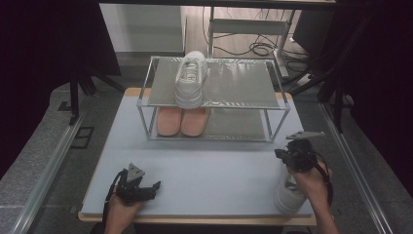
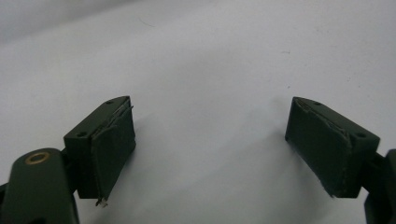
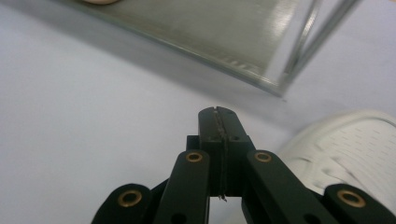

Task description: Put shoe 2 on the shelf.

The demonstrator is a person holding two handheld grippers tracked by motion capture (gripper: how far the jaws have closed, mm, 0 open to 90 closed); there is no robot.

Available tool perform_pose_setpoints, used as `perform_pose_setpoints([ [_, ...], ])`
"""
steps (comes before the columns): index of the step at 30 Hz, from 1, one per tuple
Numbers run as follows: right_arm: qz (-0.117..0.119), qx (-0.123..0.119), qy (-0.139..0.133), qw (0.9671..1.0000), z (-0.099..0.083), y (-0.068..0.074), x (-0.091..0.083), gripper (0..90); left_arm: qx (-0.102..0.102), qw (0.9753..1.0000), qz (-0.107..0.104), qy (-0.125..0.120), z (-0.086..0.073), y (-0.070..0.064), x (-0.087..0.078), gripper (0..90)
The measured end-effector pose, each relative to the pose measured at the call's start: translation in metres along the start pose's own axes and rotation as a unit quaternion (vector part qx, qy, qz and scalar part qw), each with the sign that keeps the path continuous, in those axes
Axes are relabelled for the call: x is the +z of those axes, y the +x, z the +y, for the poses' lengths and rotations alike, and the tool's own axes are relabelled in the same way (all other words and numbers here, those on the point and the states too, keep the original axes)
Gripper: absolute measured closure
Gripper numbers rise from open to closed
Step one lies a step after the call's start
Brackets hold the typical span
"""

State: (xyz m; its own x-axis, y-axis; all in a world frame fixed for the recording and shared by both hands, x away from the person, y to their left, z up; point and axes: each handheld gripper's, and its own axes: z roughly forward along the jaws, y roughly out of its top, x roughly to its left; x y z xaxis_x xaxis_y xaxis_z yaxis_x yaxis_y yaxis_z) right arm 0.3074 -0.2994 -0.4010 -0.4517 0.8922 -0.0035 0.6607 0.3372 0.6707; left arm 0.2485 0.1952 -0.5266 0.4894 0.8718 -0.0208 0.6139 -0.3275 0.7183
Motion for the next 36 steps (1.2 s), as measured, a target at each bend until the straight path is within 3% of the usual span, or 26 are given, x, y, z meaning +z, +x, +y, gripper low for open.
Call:
perform_pose_setpoints([
  [12, -0.039, 0.050, -0.008, 0.9980, -0.018, -0.044, -0.015, 90.0, -0.002, 1.0000, 0.000, 0.001, 0.000, 0.000, 0.000, 15.7],
  [22, -0.071, 0.091, 0.001, 0.9933, -0.043, -0.077, -0.015, 90.0, -0.002, 1.0000, 0.000, 0.000, 0.000, 0.000, 0.000, 15.7],
  [29, -0.085, 0.113, 0.014, 0.9899, -0.065, -0.090, -0.008, 90.0, -0.002, 1.0000, 0.000, 0.000, 0.000, 0.000, 0.000, 15.7],
  [36, -0.080, 0.125, 0.016, 0.9887, -0.079, -0.093, -0.004, 90.0, -0.002, 1.0000, 0.000, 0.000, 0.000, 0.000, 0.000, 15.7],
])
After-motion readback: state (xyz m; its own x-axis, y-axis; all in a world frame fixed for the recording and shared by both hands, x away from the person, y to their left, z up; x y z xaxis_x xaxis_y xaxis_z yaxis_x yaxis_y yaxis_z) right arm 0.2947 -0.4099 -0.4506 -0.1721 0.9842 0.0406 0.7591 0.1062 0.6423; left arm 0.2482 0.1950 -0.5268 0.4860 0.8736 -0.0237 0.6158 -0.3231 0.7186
